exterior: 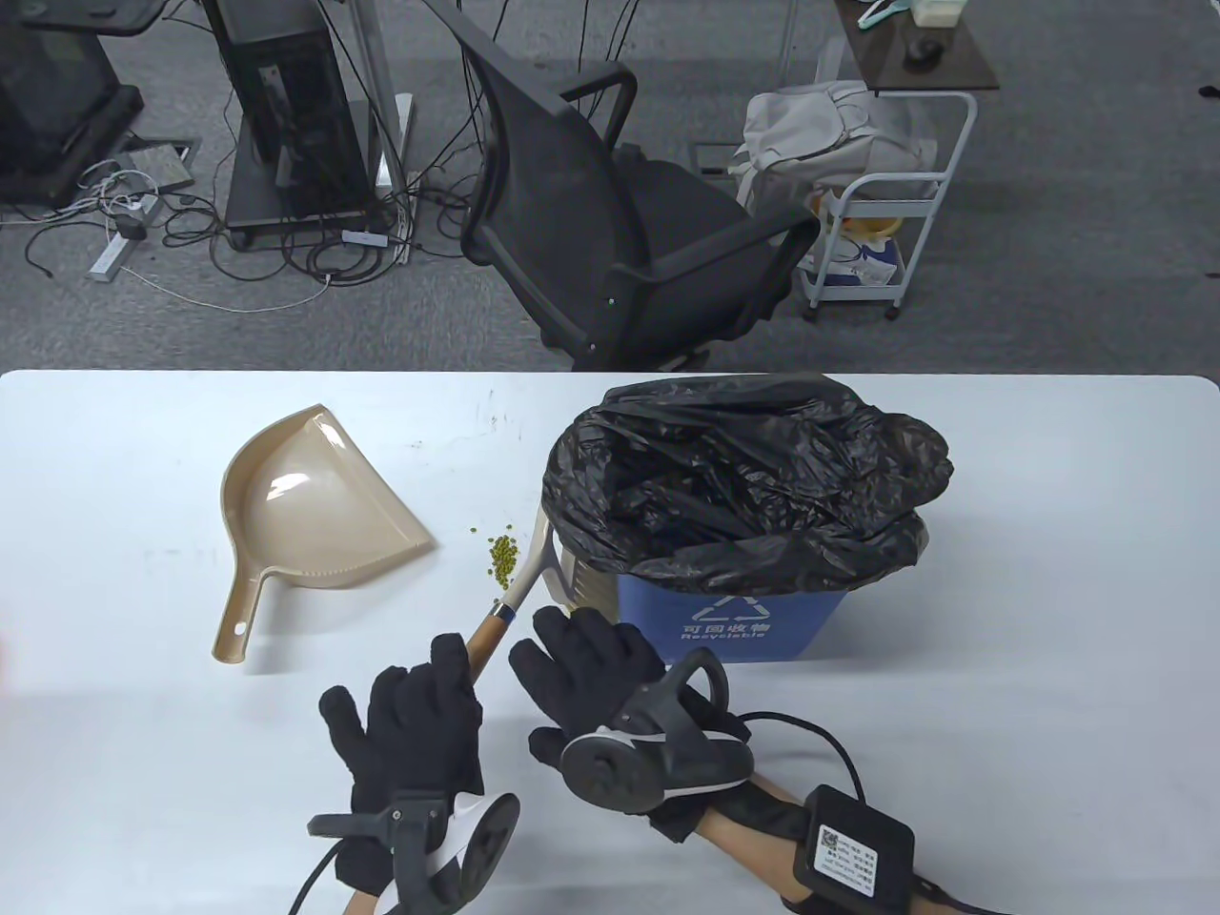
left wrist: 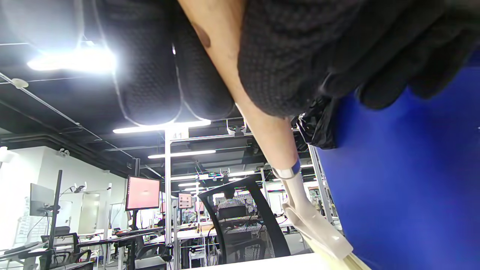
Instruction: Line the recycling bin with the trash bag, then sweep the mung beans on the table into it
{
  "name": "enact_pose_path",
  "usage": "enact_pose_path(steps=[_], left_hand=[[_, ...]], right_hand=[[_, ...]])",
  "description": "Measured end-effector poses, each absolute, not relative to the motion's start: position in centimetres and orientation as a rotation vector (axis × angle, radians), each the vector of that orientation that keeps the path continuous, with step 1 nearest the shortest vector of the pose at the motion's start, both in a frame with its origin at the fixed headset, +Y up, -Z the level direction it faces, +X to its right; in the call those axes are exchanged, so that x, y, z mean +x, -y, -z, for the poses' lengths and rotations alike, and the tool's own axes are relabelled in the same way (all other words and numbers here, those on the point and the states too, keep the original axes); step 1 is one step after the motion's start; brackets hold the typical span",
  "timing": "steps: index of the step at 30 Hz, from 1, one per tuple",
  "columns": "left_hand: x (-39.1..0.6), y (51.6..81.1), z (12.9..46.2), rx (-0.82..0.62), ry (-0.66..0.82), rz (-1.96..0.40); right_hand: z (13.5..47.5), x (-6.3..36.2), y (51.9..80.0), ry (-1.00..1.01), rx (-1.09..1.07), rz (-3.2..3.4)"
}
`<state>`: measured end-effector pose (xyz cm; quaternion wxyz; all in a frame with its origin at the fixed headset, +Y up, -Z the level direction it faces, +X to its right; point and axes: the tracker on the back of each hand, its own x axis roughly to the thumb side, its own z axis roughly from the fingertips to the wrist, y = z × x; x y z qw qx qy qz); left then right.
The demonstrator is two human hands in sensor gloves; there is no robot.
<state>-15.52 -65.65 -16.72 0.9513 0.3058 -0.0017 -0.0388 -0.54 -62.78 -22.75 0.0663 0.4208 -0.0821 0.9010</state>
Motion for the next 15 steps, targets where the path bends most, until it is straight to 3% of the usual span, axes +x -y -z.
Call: enact_pose_path(steps=[15], left_hand=[[-16.2, 65.5, 17.1, 0.6, 0.033, 0.019]], right_hand=[[25.8, -3.9, 64.7, 0.314, 1.21, -2.689]])
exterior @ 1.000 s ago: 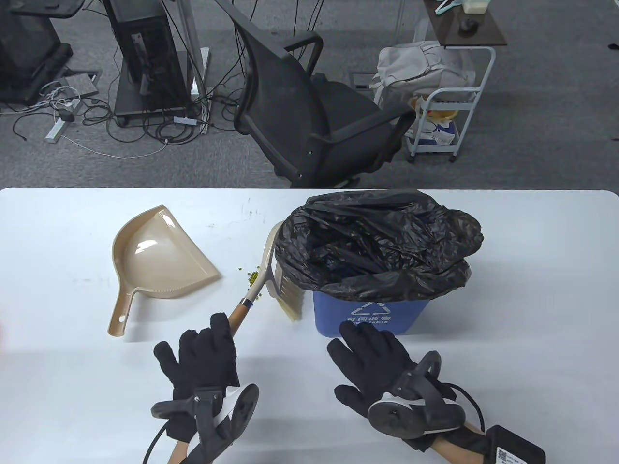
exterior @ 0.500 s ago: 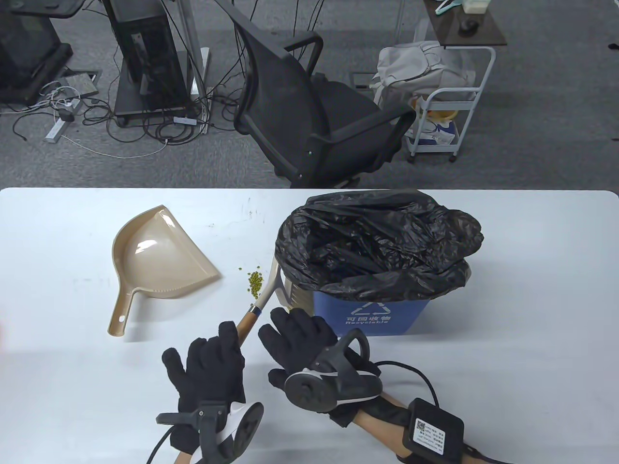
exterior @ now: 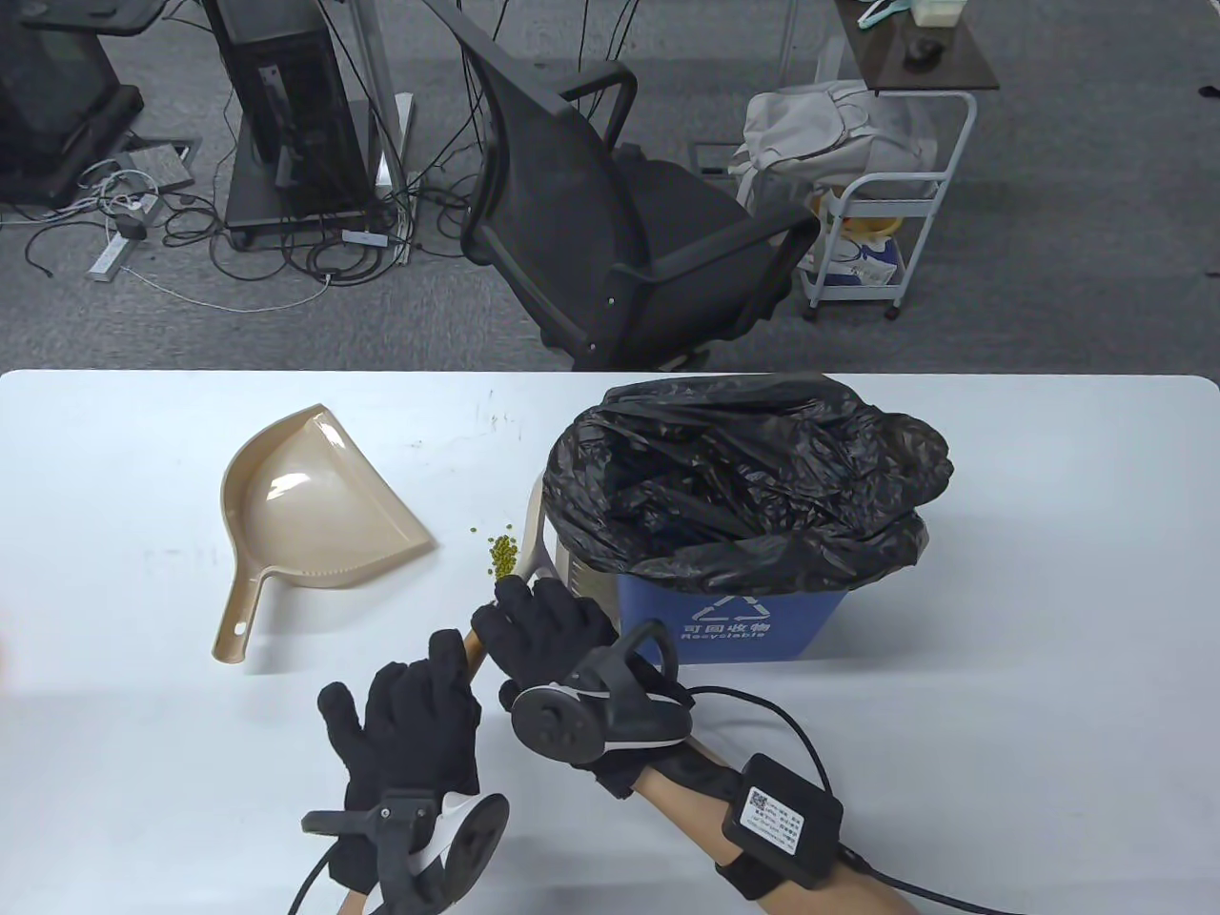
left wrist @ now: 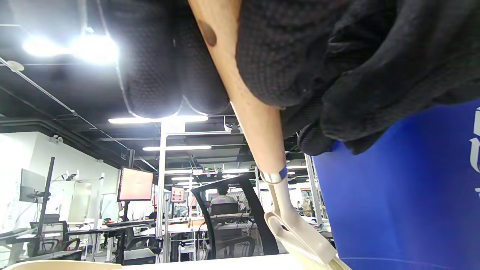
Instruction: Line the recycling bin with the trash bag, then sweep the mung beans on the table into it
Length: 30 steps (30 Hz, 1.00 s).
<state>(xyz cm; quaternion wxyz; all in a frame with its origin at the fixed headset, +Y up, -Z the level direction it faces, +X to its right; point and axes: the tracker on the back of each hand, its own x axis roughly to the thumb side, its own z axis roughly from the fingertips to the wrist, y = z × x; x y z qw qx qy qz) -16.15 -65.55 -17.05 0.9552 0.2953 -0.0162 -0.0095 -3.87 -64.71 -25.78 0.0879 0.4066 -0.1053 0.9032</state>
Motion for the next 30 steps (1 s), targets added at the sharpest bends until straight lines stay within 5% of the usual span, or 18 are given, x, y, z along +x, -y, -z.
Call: enact_pose_path(steps=[30], left_hand=[[-18.5, 63.0, 21.1, 0.449, 0.145, -0.212]], right_hand=[[28.2, -5.8, 64.9, 0.687, 1.102, -2.522]])
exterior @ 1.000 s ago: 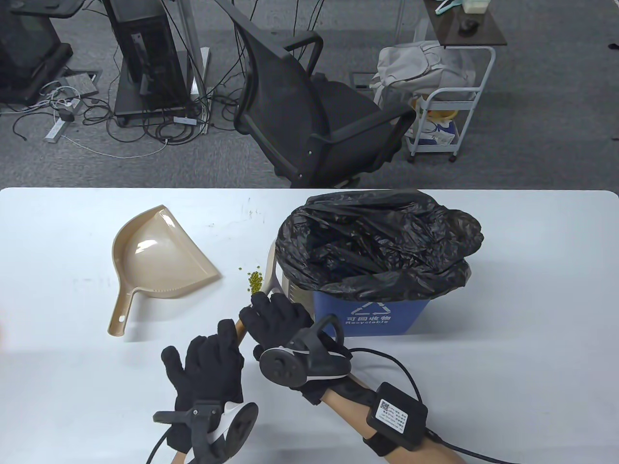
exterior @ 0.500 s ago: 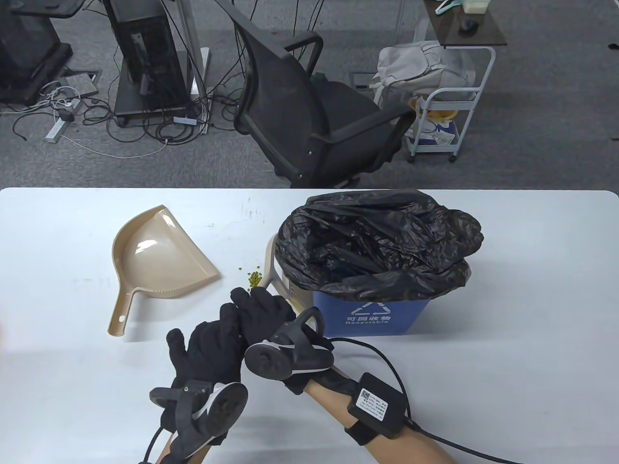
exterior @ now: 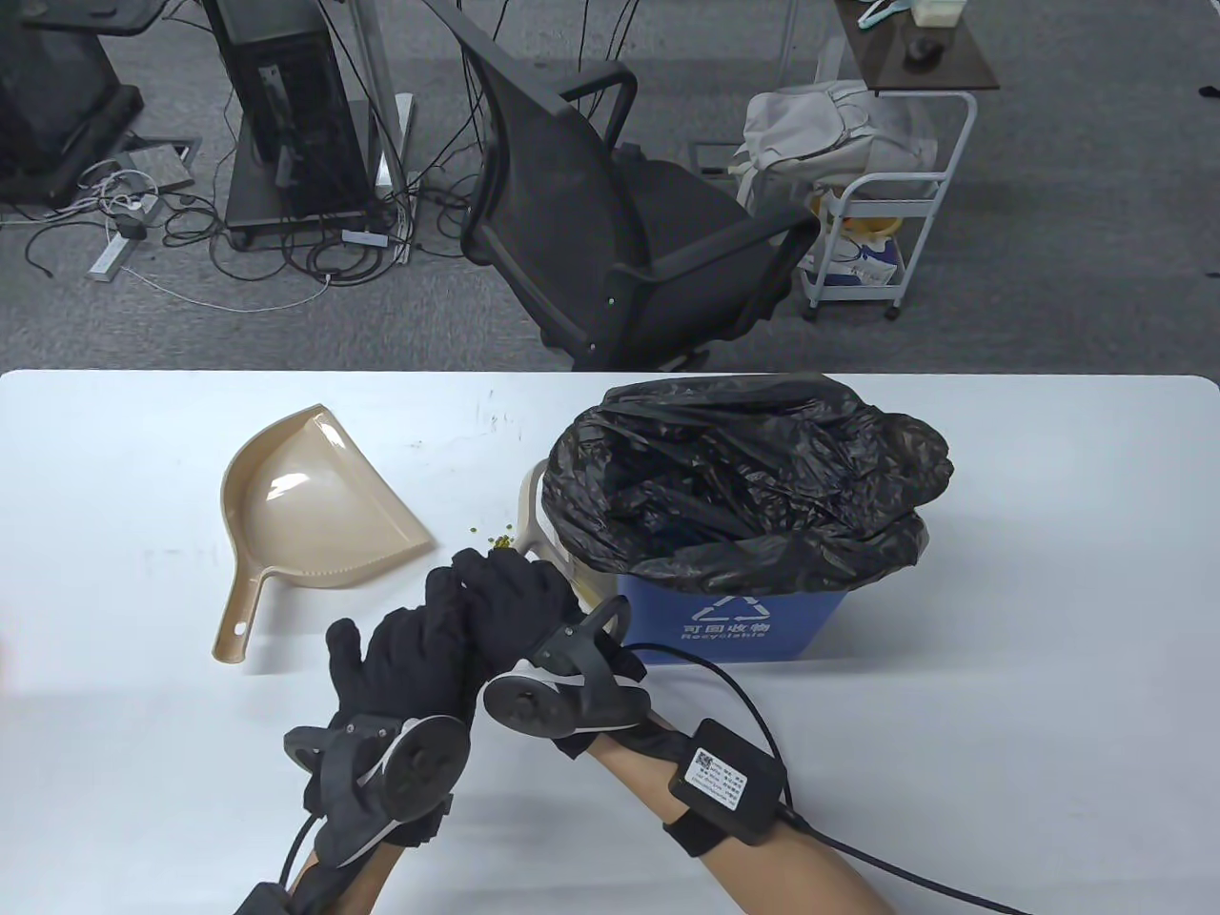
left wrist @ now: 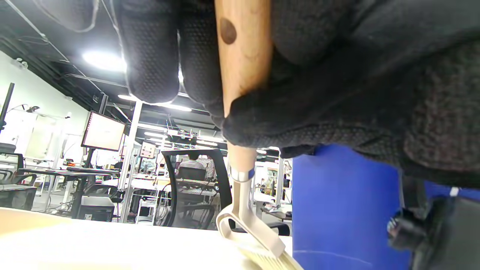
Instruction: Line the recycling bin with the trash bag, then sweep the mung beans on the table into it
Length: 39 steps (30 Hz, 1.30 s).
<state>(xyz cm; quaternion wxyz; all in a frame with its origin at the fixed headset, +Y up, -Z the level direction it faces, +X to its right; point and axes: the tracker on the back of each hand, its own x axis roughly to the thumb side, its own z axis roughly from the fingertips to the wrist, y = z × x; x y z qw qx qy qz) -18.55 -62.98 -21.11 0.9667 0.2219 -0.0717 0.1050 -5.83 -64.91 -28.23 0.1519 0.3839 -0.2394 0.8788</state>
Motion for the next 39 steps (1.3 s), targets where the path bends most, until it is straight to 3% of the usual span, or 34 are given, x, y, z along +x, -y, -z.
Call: enact_pose_path(steps=[11, 24, 33, 39], left_hand=[[-20.6, 62.6, 21.5, 0.462, 0.191, -0.449], [-21.6, 64.0, 23.2, 0.285, 0.226, -0.753], [-21.7, 63.8, 23.5, 0.254, 0.225, -0.769], [-21.5, 63.1, 25.1, 0.15, 0.292, -0.721]], right_hand=[[28.5, -5.3, 64.1, 0.726, 1.067, -2.526], [27.0, -5.2, 63.0, 0.834, 1.1, -2.485], [25.9, -4.1, 62.2, 0.866, 1.103, -2.439], [25.1, -2.9, 61.1, 0.821, 1.051, -2.594]])
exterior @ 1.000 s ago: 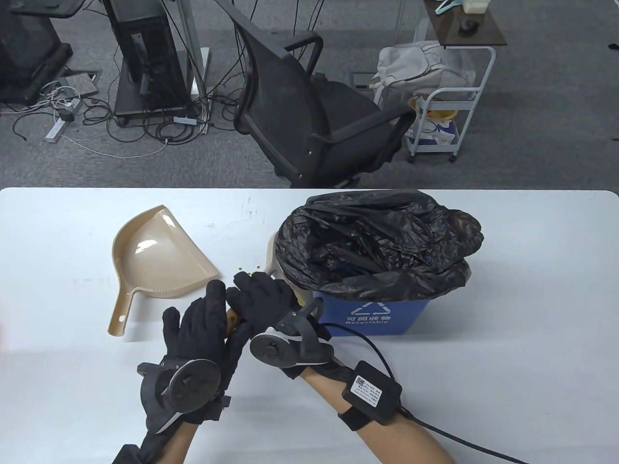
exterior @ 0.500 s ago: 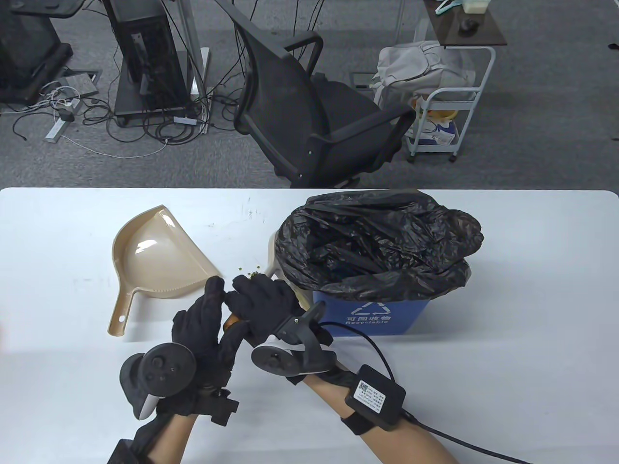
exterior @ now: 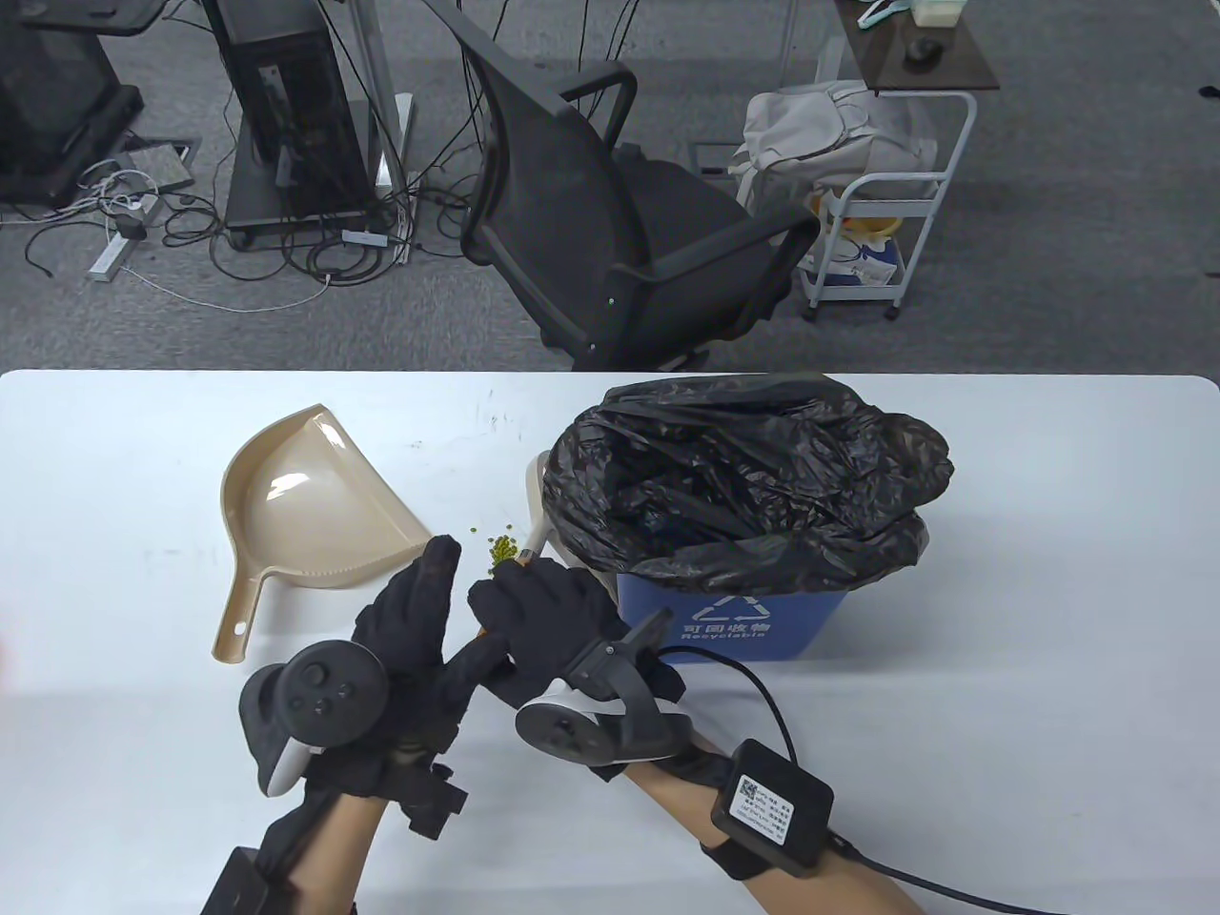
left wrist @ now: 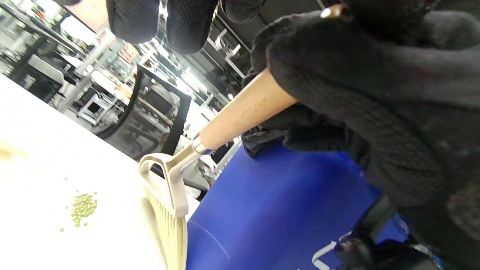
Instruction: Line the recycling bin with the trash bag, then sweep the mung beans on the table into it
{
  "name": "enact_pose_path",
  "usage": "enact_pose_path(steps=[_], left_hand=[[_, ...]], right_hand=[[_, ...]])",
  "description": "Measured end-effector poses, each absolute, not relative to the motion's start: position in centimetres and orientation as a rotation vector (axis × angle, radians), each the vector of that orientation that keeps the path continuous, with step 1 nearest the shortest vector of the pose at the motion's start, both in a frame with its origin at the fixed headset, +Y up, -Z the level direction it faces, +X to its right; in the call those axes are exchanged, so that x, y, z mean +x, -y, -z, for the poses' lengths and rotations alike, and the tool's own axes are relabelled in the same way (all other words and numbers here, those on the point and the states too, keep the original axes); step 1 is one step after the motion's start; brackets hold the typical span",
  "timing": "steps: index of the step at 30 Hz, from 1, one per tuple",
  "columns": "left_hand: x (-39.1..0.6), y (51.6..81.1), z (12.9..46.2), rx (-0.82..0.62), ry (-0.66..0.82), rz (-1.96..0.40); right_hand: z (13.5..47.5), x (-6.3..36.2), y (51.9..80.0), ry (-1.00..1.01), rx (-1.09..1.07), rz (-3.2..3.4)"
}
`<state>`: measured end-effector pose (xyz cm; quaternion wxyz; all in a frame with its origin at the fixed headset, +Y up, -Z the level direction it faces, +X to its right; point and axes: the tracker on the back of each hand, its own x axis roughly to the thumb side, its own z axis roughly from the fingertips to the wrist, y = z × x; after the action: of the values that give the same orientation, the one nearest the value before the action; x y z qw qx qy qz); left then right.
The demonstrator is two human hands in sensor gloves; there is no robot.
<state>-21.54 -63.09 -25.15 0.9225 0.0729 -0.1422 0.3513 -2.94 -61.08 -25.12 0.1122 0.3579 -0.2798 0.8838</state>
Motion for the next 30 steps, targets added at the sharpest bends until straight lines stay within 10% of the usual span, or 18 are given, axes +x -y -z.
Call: enact_pose_path(steps=[14, 30], left_hand=[[-22.2, 65.8, 26.5, 0.265, 0.121, -0.192], [-25.2, 66.3, 24.9, 0.246, 0.015, -0.265]], right_hand=[[22.2, -0.4, 59.5, 0.762, 0.851, -2.838], [21.3, -0.5, 61.0, 0.84, 0.869, -2.897]])
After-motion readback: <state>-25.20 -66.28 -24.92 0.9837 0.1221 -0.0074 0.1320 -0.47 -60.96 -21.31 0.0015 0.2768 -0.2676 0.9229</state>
